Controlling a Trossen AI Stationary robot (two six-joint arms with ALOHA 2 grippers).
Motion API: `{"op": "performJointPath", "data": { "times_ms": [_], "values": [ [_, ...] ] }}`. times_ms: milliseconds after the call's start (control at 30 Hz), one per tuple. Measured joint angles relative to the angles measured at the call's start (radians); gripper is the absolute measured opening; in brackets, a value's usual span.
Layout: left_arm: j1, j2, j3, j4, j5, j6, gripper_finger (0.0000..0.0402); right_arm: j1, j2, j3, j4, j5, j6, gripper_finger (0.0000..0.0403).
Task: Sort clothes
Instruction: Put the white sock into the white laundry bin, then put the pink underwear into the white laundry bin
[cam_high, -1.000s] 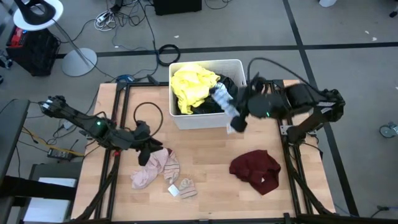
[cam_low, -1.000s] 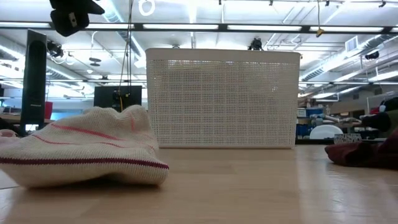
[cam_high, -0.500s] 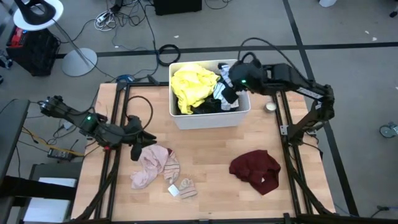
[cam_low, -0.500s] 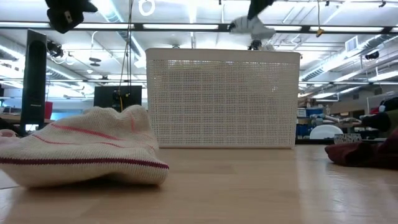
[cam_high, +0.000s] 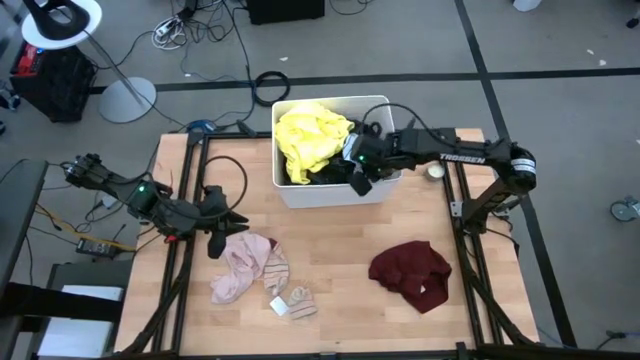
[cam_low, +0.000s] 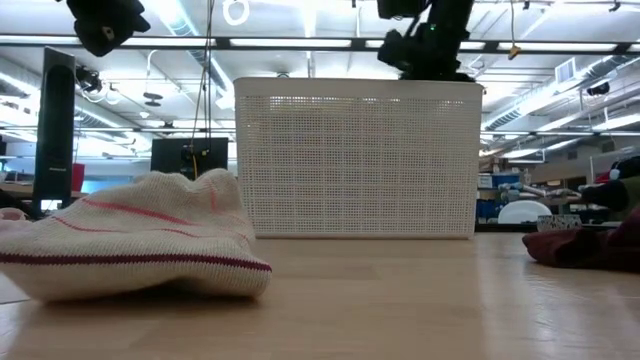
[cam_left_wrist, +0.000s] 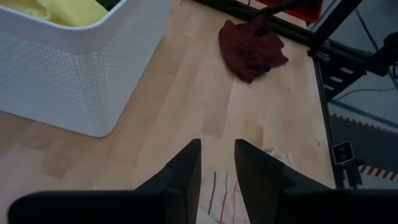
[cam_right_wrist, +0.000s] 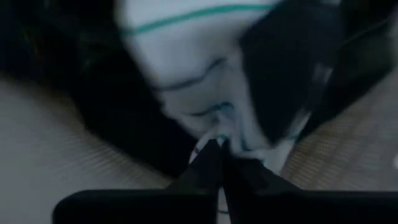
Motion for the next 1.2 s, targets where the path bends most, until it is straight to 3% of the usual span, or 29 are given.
{"op": "performJointPath", "data": {
  "times_ms": [133,300,567,800,1000,1200],
  "values": [
    [0.0,-0.001,0.0,-0.014,0.001,0.005,0.0101,-0.014,-0.008,-0.039,0.028,-0.015,0.101,0.0027],
    [0.0,-0.002,0.0,-0.027,0.002,0.005,0.0101,-0.028,-0.003,0.006,0.013,-0.019,0.097,0.0067],
    [0.001,-0.003,0.0,-0.02,-0.014,0.0,0.0101,-0.042,-0.01,0.136,-0.021,-0.019,0.067,0.0137],
    [0.005,-0.003,0.0,-0.011,-0.04,-0.032,0.0101,-0.03,-0.016,0.323,-0.23,-0.018,0.046,0.0173],
    [0.005,-0.003,0.0,0.003,-0.069,-0.051,0.0101,0.067,-0.036,0.46,-0.405,-0.032,0.134,0.0183],
    [0.005,-0.003,0.0,0.04,-0.092,-0.051,0.0101,0.239,-0.08,0.463,-0.473,-0.025,0.298,0.0185]
  ]
}}
